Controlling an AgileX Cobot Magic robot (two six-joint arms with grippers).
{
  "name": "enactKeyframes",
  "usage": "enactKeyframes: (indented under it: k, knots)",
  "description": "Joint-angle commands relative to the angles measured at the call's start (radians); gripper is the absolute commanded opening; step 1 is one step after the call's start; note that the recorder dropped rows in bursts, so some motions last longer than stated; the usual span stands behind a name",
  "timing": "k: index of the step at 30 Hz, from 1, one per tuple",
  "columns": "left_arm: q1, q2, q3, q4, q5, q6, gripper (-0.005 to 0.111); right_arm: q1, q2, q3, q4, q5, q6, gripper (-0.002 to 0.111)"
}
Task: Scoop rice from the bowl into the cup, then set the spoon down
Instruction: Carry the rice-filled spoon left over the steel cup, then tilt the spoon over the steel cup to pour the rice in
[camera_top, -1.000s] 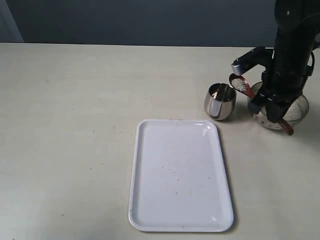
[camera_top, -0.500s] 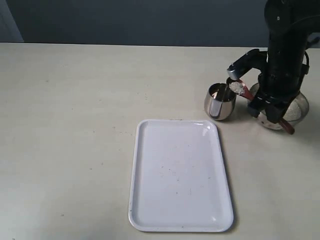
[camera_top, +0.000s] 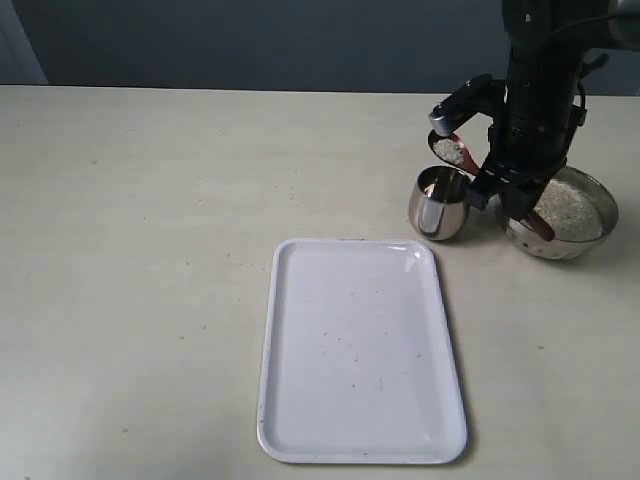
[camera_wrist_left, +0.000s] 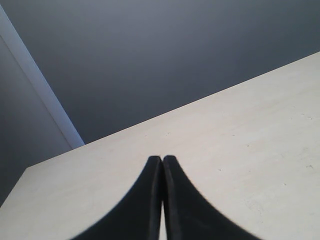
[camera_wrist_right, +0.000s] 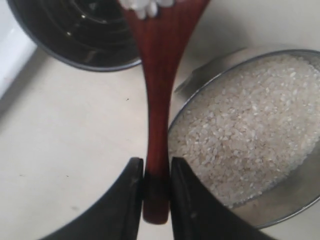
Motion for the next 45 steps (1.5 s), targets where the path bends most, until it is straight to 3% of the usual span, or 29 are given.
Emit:
enactKeyframes:
  k: [1,20,28,45]
  knots:
    - [-0.001,-0.005,-0.002,-0.004,-0.010,-0.008,0.000,-0.002,0.005,-0.007,-0.024,-0.001,0.000,-0.001]
    - [-0.001,-0.005,-0.002,-0.004,-0.010,-0.008,0.000,0.006,0.033,-0.007,-0.081,-0.001,0.024,-0.001]
    - [-0.001,-0.005,-0.002,-0.004,-0.010,-0.008,0.000,0.067,0.034,-0.007,-0.228,-0.001,0.088,-0.001]
    - [-0.001,-0.005,-0.002,-0.004,-0.010,-0.008,0.000,0.069,0.034,-0.007,-0.242,-0.001,0.132,-0.001]
